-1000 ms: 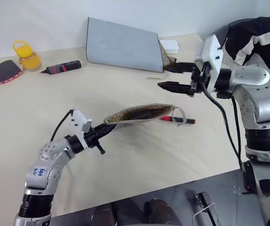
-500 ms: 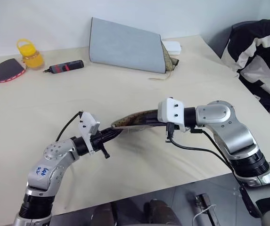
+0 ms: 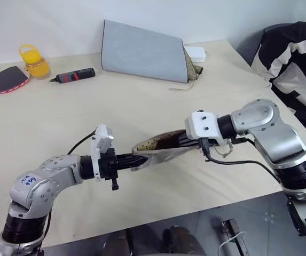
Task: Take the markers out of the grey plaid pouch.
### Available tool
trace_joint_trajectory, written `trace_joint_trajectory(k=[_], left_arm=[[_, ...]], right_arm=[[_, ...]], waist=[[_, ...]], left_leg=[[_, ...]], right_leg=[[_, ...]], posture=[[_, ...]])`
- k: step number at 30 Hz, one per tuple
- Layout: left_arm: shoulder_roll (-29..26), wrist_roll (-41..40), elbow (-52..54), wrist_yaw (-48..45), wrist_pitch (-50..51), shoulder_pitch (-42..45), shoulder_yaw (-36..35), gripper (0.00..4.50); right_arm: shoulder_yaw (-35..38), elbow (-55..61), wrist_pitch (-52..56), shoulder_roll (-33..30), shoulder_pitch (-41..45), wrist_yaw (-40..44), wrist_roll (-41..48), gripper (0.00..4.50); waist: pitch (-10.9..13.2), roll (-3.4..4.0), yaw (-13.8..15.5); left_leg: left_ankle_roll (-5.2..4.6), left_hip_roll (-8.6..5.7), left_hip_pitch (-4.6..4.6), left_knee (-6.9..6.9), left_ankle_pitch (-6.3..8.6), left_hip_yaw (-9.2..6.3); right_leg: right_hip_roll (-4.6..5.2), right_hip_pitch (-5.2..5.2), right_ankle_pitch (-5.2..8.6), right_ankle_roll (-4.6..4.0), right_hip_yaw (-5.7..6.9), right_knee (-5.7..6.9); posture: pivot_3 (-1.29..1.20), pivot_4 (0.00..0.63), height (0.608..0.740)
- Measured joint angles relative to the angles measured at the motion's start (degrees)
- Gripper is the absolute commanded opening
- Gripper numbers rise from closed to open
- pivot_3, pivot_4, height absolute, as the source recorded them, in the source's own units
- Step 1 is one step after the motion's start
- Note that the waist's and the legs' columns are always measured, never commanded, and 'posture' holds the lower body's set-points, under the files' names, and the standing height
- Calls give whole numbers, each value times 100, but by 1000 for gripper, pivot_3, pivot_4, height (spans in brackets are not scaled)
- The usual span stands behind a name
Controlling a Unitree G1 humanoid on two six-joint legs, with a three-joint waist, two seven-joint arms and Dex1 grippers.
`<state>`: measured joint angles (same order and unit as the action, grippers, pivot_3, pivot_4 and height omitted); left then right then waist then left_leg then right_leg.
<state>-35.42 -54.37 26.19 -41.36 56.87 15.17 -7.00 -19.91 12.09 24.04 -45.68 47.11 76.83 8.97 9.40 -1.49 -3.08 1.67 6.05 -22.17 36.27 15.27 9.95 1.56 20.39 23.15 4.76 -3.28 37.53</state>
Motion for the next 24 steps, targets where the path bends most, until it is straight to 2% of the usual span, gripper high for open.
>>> trace_joint_trajectory(k=[2,5,11,15,20,24], left_arm=[[-8,-138,-17,-17,119,-47,20,0],[-116,376,-146,-192,-298,-270,362,0],[243,1186,-555,-218,-1263,-471,728,0],[288,1409,-572,-282,-1623,-658,817,0],[301,1491,-532,-321,-1773,-771,872,0],[302,1587,-456,-319,-1867,-858,924,0]], right_arm=[[-51,9,104,-32,3,145,-2,37],[-334,-144,-100,46,63,108,-322,37],[-718,-468,-498,451,-41,-85,-851,37],[-709,-366,-388,453,-159,-3,-834,890],[-709,-300,-425,467,-328,-37,-890,2605],[-709,-260,-537,468,-477,-84,-970,2605]], waist=[[0,0,-9],[0,0,-20],[0,0,-7],[-1,-2,-4],[-2,-1,-14],[-2,-1,-20]], left_leg=[[0,0,0,-1,0,1],[1,-11,2,-1,-1,4],[1,-2,0,13,-1,6],[0,0,1,4,0,4],[0,4,2,5,0,5],[0,5,5,2,0,5]], right_leg=[[-1,0,0,0,-1,-3],[-5,1,2,-4,-1,-6],[-4,1,2,-4,-3,-6],[-3,-3,2,-5,-2,-6],[-6,-4,3,-5,-2,-6],[-9,-3,3,-6,-2,-5]], posture=[[0,150,740],[0,150,740],[0,150,740],[0,150,740],[0,150,740],[0,150,740]])
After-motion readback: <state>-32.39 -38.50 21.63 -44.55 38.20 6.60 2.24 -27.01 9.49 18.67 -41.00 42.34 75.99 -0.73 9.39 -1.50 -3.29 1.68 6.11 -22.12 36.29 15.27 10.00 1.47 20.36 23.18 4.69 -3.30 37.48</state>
